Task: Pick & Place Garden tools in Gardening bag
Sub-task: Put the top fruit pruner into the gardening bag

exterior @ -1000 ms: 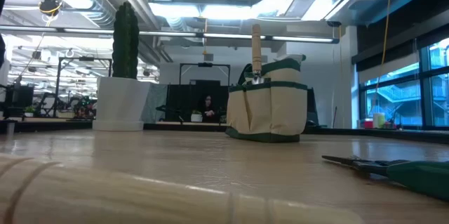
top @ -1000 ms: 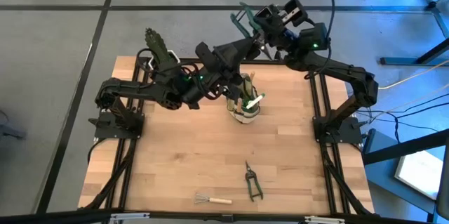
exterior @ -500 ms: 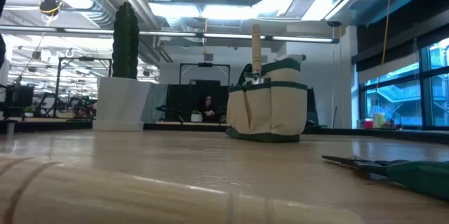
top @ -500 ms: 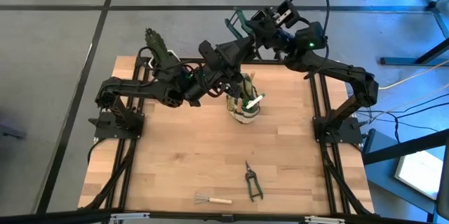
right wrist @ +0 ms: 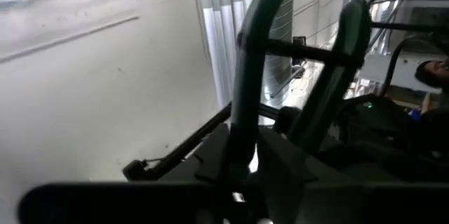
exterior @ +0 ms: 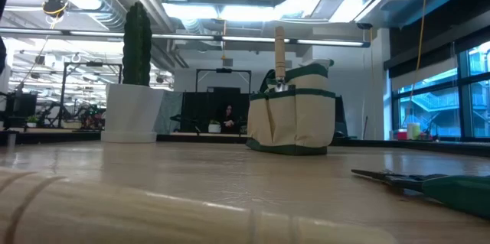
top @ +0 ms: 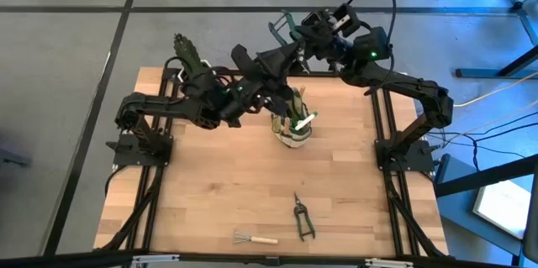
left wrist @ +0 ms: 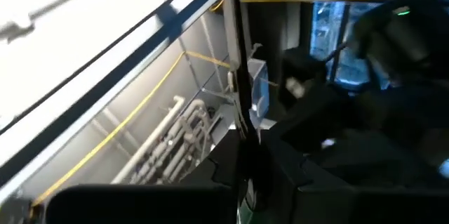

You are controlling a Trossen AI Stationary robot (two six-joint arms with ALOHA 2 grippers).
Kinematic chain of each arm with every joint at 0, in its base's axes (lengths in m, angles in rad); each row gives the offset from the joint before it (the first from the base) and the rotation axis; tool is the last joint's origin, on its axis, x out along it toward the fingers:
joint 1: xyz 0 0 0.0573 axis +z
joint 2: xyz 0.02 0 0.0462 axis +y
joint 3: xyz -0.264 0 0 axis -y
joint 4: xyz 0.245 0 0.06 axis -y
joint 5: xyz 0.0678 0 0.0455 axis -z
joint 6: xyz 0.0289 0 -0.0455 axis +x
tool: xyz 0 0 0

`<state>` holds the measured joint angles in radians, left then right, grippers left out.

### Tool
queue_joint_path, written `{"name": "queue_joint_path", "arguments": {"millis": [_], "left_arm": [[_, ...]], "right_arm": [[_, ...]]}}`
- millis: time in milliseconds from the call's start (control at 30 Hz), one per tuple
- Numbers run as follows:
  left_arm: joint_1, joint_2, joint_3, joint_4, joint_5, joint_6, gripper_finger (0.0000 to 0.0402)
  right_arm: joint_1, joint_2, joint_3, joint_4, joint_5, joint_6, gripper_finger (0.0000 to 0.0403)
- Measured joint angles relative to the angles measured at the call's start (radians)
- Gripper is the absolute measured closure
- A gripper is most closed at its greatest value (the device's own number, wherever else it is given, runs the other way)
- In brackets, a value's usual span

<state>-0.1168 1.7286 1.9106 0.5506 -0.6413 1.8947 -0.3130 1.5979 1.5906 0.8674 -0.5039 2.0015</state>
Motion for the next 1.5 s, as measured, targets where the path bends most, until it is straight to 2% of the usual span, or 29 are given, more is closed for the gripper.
{"name": "queue_joint_path", "arguments": {"millis": [67, 267, 367, 433, 533, 567, 667, 767, 833, 967, 1033, 1100, 1200, 1300, 1367, 1400, 1467, 1500], "left_arm": [[-0.007, -0.002, 0.001, 0.020, -0.011, -0.019, 0.0375], [-0.043, -0.003, 0.002, 0.087, -0.081, -0.093, 0.0375], [-0.072, -0.003, 0.002, 0.114, -0.126, -0.172, 0.0375], [-0.089, -0.003, 0.004, 0.165, -0.154, -0.228, 0.0375], [-0.100, -0.012, 0.042, 0.180, -0.242, -0.414, 0.0375], [-0.100, -0.025, 0.048, 0.161, -0.285, -0.490, 0.0375], [-0.093, -0.078, 0.050, 0.047, -0.401, -0.731, 0.0375], [-0.082, -0.129, 0.043, -0.190, -0.468, -0.987, 0.0375], [-0.080, -0.153, 0.043, -0.365, -0.433, -1.193, 0.0375], [-0.063, -0.200, 0.043, -0.632, -0.254, -1.550, 0.0375], [-0.047, -0.214, 0.043, -0.748, -0.162, -1.686, 0.0375], [-0.034, -0.213, 0.043, -0.811, -0.057, -1.767, 0.0375], [-0.033, -0.209, 0.040, -0.849, 0.045, -1.813, 0.0375], [-0.038, -0.212, 0.041, -0.870, 0.033, -1.864, 0.0375], [-0.036, -0.212, 0.041, -0.894, 0.029, -1.899, 0.0375], [-0.035, -0.212, 0.041, -0.912, 0.027, -1.919, 0.0375], [-0.032, -0.211, 0.041, -0.961, -0.038, -2.007, 0.0375], [-0.034, -0.207, 0.040, -0.994, -0.114, -2.069, 0.0375]], "right_arm": [[0.000, 0.000, 0.000, 0.000, -0.014, -0.038, 0.0299], [-0.014, 0.000, 0.000, 0.000, -0.176, -0.155, 0.0229], [-0.039, 0.000, 0.000, -0.017, -0.332, -0.280, 0.0206], [-0.057, 0.001, 0.000, -0.046, -0.498, -0.349, 0.0199], [-0.065, 0.001, -0.001, -0.131, -0.740, -0.436, 0.0198], [-0.063, 0.001, -0.001, -0.156, -0.786, -0.447, 0.0200], [-0.048, -0.008, -0.002, -0.219, -0.800, -0.480, 0.0213], [-0.024, -0.012, -0.001, -0.238, -0.790, -0.536, 0.0230], [-0.005, -0.011, -0.001, -0.246, -0.767, -0.573, 0.0242], [0.027, -0.019, -0.001, -0.343, -0.725, -0.727, 0.0274], [0.037, -0.038, -0.001, -0.485, -0.693, -0.863, 0.0293], [0.041, -0.080, -0.001, -0.705, -0.629, -1.057, 0.0314], [0.041, -0.173, -0.001, -1.122, -0.392, -1.419, 0.0341], [0.059, -0.262, -0.001, -1.472, 0.002, -1.670, 0.0356], [0.085, -0.306, -0.001, -1.612, 0.242, -1.737, 0.0359], [0.099, -0.322, -0.001, -1.659, 0.324, -1.751, 0.0359], [0.118, -0.349, -0.001, -1.735, 0.422, -1.758, 0.0360], [0.123, -0.357, -0.001, -1.772, 0.454, -1.756, 0.0360]]}}
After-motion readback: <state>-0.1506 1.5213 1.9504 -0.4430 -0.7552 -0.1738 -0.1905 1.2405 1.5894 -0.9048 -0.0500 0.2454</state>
